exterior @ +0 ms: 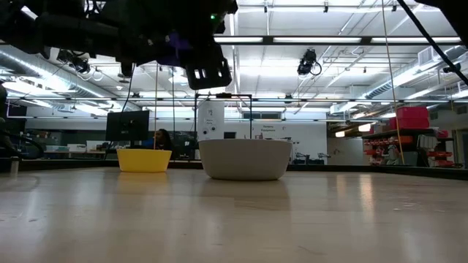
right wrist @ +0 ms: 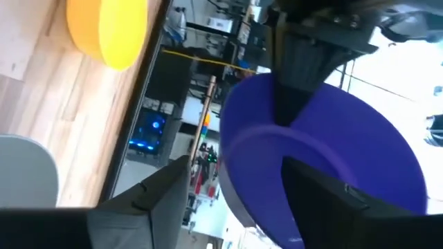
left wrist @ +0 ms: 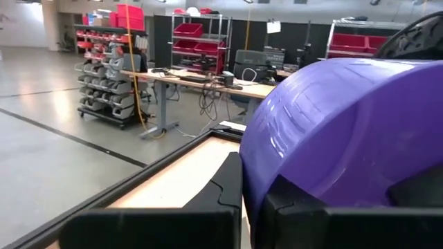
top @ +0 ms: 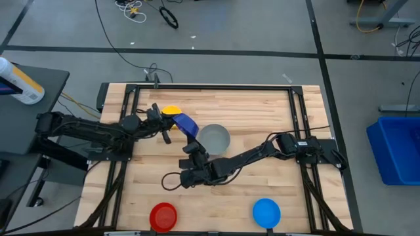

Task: Nest bowls inside each other
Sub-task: Stack the dark blue bowl in the gray bowl

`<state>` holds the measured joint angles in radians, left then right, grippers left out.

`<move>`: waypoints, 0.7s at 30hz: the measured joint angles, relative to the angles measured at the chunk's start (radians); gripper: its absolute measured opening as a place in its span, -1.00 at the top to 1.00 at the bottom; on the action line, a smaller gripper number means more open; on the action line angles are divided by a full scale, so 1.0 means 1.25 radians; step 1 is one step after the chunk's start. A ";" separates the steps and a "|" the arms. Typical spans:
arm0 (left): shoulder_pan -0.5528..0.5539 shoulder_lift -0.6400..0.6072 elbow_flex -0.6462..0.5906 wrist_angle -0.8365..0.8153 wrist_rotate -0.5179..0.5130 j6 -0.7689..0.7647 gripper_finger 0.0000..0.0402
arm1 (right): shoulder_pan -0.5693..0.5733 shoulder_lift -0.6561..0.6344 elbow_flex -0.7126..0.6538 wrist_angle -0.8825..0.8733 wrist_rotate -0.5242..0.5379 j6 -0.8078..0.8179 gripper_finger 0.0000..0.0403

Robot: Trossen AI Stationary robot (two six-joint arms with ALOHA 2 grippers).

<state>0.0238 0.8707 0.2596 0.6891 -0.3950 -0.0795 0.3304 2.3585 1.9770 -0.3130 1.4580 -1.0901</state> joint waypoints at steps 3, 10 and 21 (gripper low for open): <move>0.012 0.000 0.010 -0.014 0.003 0.009 0.97 | 0.024 0.000 0.000 0.000 0.038 0.027 -0.12; 0.045 0.014 0.041 -0.087 0.065 -0.028 0.97 | 0.046 -0.080 -0.002 -0.222 0.109 0.266 -0.11; 0.061 0.222 0.169 -0.122 0.148 -0.038 0.97 | 0.015 -0.358 0.000 -0.895 0.044 0.995 -0.03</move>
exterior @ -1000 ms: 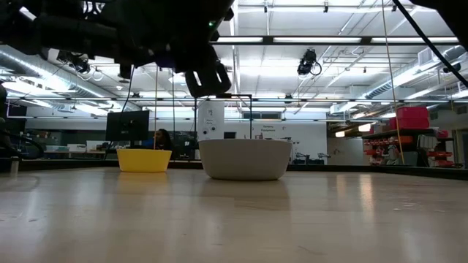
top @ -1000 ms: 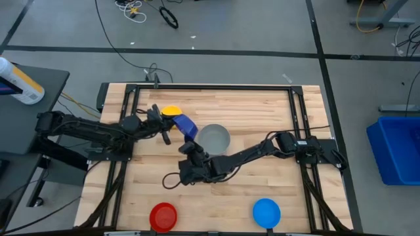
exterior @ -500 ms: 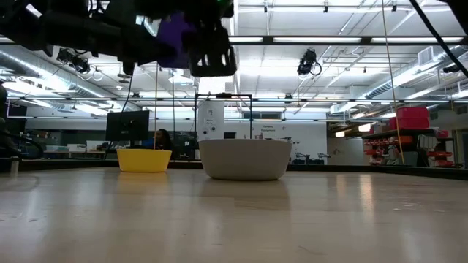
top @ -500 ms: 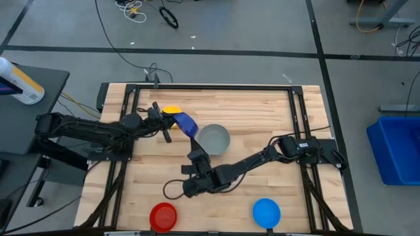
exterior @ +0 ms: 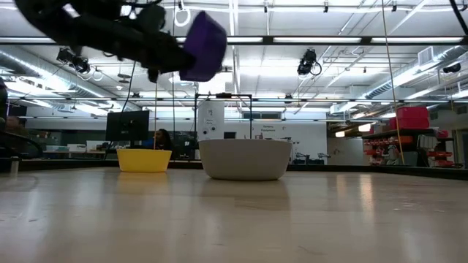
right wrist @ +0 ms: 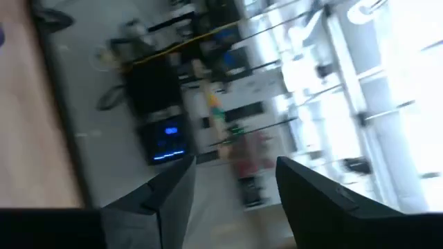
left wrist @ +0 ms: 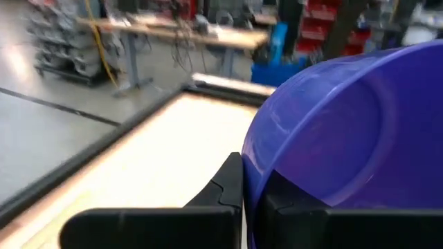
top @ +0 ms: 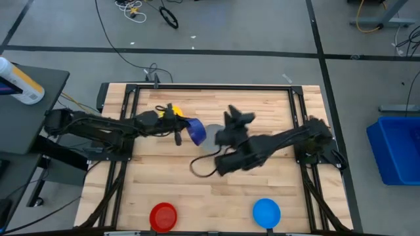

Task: Nest bowls inside each other
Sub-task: Stack the dark blue bowl in the gray bowl

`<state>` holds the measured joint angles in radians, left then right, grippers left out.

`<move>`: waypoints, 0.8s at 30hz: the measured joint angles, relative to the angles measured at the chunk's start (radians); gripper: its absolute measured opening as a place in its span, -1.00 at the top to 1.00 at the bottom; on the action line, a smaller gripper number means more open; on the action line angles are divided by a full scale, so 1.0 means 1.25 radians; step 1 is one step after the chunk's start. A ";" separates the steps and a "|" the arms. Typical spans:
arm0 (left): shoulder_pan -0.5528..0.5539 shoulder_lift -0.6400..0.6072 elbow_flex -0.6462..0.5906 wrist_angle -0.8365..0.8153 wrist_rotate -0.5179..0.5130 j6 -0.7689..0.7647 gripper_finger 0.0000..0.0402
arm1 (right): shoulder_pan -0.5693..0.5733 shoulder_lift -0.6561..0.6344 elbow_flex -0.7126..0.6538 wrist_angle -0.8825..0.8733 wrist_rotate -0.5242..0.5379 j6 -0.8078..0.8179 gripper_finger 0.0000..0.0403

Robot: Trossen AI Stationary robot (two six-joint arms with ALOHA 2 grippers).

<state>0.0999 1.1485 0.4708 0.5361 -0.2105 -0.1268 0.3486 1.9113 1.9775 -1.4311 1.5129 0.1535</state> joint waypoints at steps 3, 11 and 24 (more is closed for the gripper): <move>0.009 0.087 0.098 -0.105 0.032 0.001 0.97 | -0.024 -0.039 -0.001 -0.109 -0.123 0.156 -0.02; 0.028 0.295 0.399 -0.488 0.055 0.044 0.97 | -0.094 -0.093 -0.149 -0.113 -0.286 0.164 0.00; 0.097 0.532 0.724 -0.886 0.170 0.132 0.97 | -0.237 -0.293 -0.462 -0.112 -0.268 0.209 -0.03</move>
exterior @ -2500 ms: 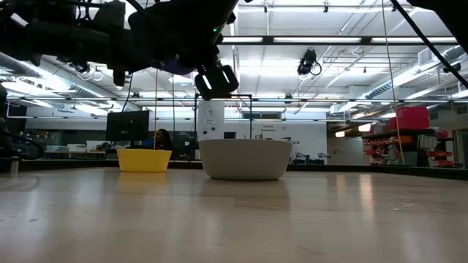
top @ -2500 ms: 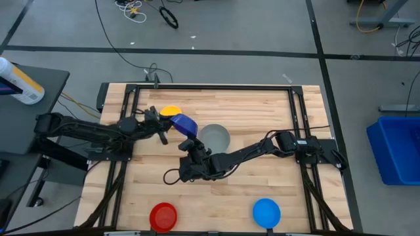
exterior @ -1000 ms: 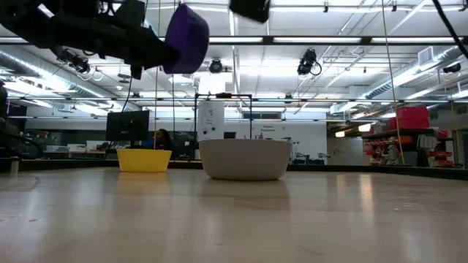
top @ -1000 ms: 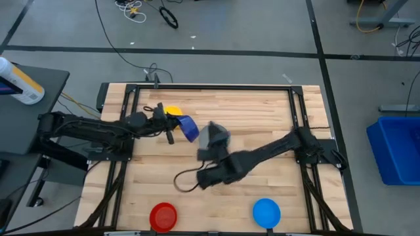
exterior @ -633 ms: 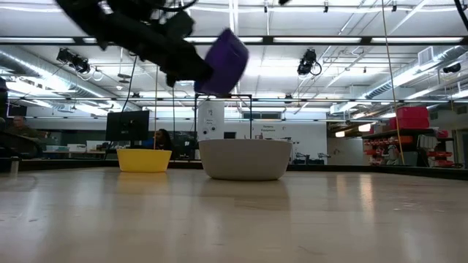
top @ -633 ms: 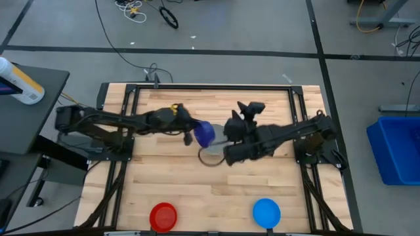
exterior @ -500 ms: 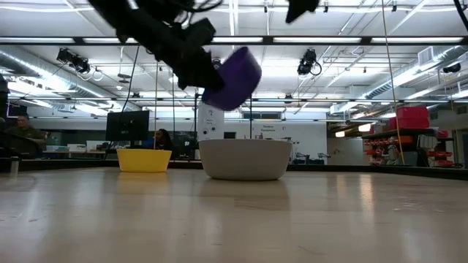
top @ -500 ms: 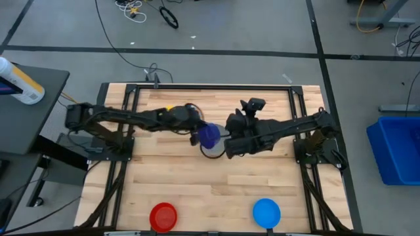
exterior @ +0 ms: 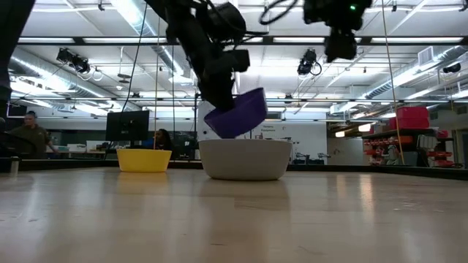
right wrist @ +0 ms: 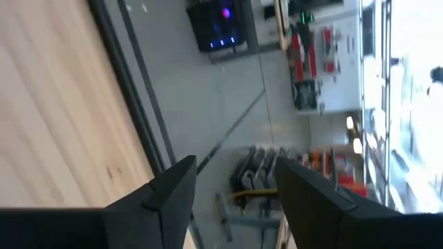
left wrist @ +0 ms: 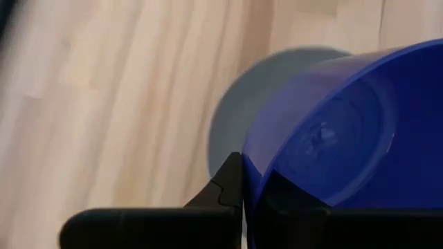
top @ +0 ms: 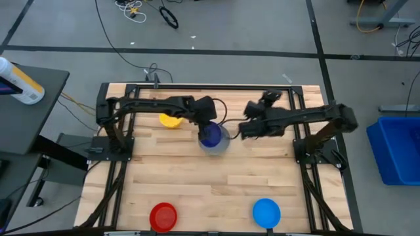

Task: Nest bowls inside each other
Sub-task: Stack the dark blue bowl in the gray bowl

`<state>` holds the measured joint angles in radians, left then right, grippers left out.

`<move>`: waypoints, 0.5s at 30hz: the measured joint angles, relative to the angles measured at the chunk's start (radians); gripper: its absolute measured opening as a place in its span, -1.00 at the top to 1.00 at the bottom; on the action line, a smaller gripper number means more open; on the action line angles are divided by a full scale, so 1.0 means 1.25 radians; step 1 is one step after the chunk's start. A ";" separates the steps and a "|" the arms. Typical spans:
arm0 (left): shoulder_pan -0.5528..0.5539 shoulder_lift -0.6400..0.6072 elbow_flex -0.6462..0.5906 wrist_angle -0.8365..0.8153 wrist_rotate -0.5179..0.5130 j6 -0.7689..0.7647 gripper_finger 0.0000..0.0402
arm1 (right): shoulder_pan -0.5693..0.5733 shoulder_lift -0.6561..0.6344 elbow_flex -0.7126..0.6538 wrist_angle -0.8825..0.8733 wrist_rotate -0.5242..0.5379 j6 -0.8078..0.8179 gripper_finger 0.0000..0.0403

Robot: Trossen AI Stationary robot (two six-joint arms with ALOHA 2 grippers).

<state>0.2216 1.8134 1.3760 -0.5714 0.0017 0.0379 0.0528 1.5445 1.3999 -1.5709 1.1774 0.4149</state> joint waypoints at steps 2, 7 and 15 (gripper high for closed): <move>0.013 0.033 0.021 -0.004 0.031 0.002 0.97 | -0.021 -0.058 -0.058 -0.003 -0.002 0.014 -0.03; 0.031 0.117 0.060 -0.052 0.074 0.025 0.97 | -0.057 -0.137 -0.156 0.009 -0.032 0.033 -0.01; 0.027 0.213 0.149 -0.168 0.083 0.081 0.97 | -0.064 -0.107 -0.202 0.070 -0.045 -0.013 0.00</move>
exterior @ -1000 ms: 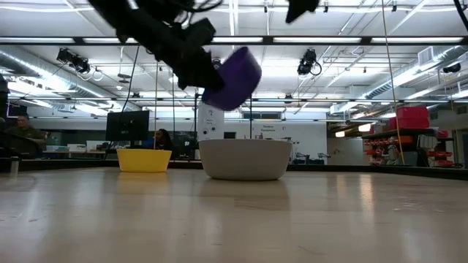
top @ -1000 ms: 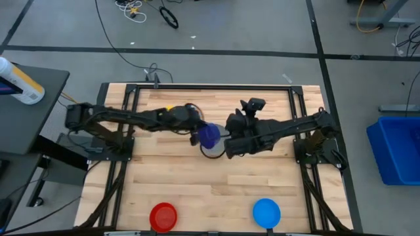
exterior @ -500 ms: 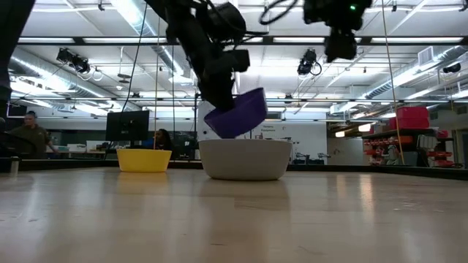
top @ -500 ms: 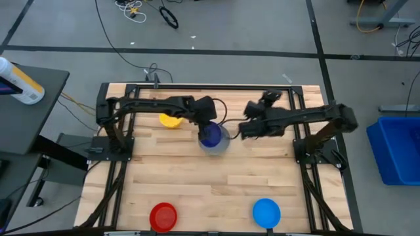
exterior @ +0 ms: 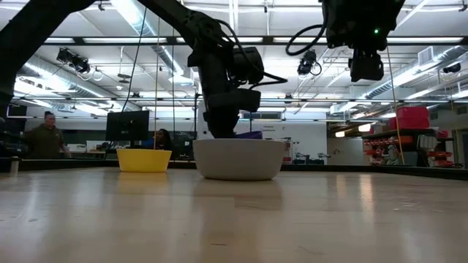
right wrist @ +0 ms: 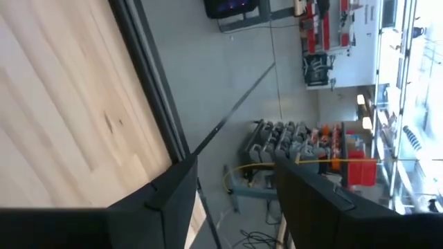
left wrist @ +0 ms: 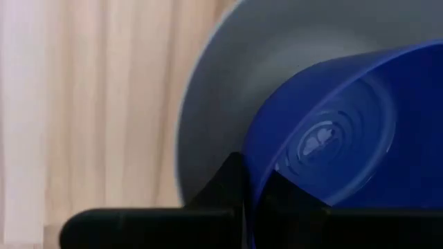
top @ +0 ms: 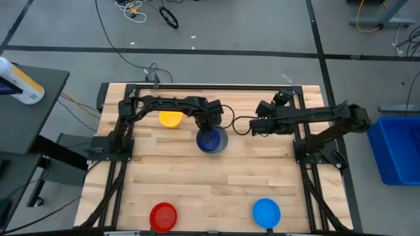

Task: Nest bowls inside each other
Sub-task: Stack the dark blue bowl in the gray bowl, then stack the yellow bowl in the dark blue bowl

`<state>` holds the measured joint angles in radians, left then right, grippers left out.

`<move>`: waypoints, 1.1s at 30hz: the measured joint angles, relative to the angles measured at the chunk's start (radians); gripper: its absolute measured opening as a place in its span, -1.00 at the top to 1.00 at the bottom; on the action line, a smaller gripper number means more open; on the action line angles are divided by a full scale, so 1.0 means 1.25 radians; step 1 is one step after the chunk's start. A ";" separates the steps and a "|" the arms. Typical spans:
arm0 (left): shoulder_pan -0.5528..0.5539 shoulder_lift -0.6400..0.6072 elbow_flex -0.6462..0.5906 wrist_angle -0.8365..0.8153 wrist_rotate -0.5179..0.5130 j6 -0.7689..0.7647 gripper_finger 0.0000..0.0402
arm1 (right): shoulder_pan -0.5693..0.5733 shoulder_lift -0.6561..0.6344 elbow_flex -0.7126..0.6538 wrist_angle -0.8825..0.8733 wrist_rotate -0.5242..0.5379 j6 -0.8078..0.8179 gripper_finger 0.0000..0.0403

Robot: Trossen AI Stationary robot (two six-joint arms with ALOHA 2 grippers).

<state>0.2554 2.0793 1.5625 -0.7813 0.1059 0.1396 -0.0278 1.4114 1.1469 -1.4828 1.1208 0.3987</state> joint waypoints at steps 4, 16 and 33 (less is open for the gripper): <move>-0.001 0.002 0.021 -0.026 -0.017 0.030 0.97 | -0.006 0.013 0.000 -0.001 -0.007 0.003 -0.01; -0.006 0.002 0.035 -0.009 -0.015 0.071 0.73 | -0.030 0.012 0.000 0.005 -0.026 0.003 -0.02; -0.006 -0.031 0.065 0.024 -0.098 0.126 -0.40 | -0.022 0.012 0.000 0.060 0.005 0.004 -0.01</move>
<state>0.2485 2.0400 1.6435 -0.7509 -0.0162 0.2969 -0.0558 1.4269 1.1467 -1.4075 1.1266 0.4036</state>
